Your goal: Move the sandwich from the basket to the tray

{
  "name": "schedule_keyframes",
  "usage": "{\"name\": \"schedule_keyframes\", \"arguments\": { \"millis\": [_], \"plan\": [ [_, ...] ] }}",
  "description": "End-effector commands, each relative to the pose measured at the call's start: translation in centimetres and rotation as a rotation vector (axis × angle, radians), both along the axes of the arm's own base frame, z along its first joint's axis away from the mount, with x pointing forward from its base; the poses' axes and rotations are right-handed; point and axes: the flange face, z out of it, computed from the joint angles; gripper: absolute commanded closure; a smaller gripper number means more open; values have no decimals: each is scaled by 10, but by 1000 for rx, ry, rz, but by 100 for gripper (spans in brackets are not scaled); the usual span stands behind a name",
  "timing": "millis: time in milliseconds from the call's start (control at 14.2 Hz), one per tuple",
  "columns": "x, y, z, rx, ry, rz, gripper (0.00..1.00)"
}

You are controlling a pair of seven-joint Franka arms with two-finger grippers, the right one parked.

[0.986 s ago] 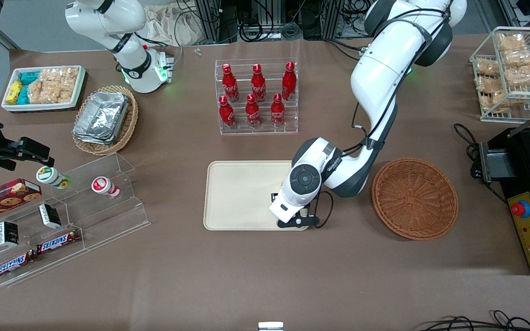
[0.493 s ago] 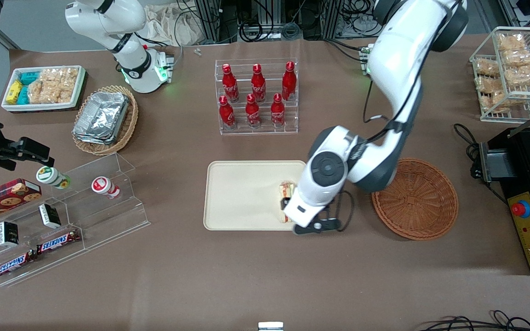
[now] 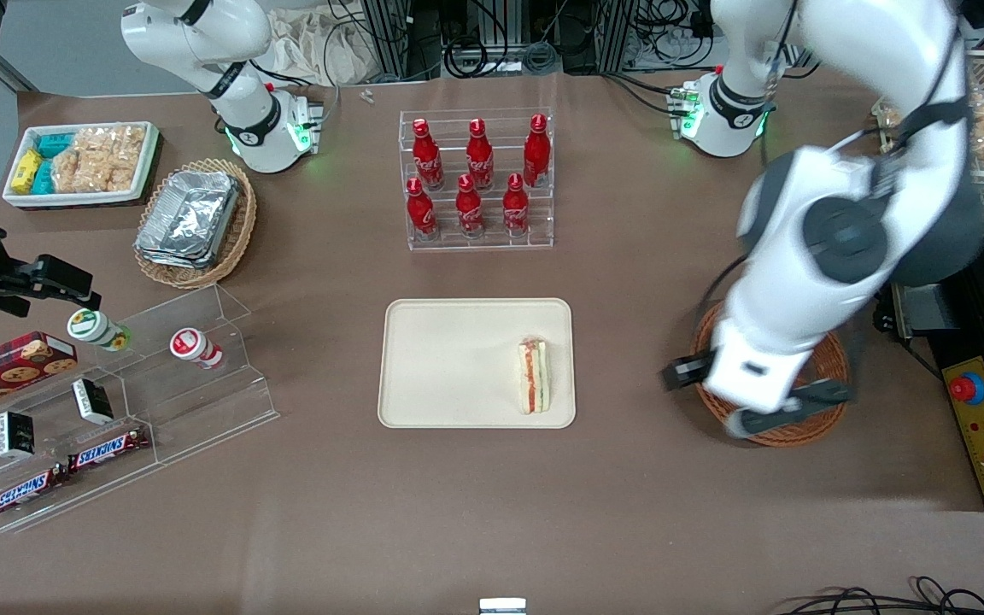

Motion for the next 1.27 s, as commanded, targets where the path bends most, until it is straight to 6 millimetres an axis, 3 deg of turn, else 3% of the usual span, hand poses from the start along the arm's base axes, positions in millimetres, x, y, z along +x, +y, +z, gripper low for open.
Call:
{"name": "schedule_keyframes", "arguments": {
  "millis": [0, 211, 634, 845, 1197],
  "plan": [
    [-28, 59, 17, 23, 40, -71, 0],
    [-25, 100, 20, 5, 67, -156, 0],
    [-38, 149, 34, -67, 71, -103, 0],
    [-48, 162, 33, -66, 76, -97, 0],
    [-57, 158, 28, -69, 77, -207, 0]
  ]
}}
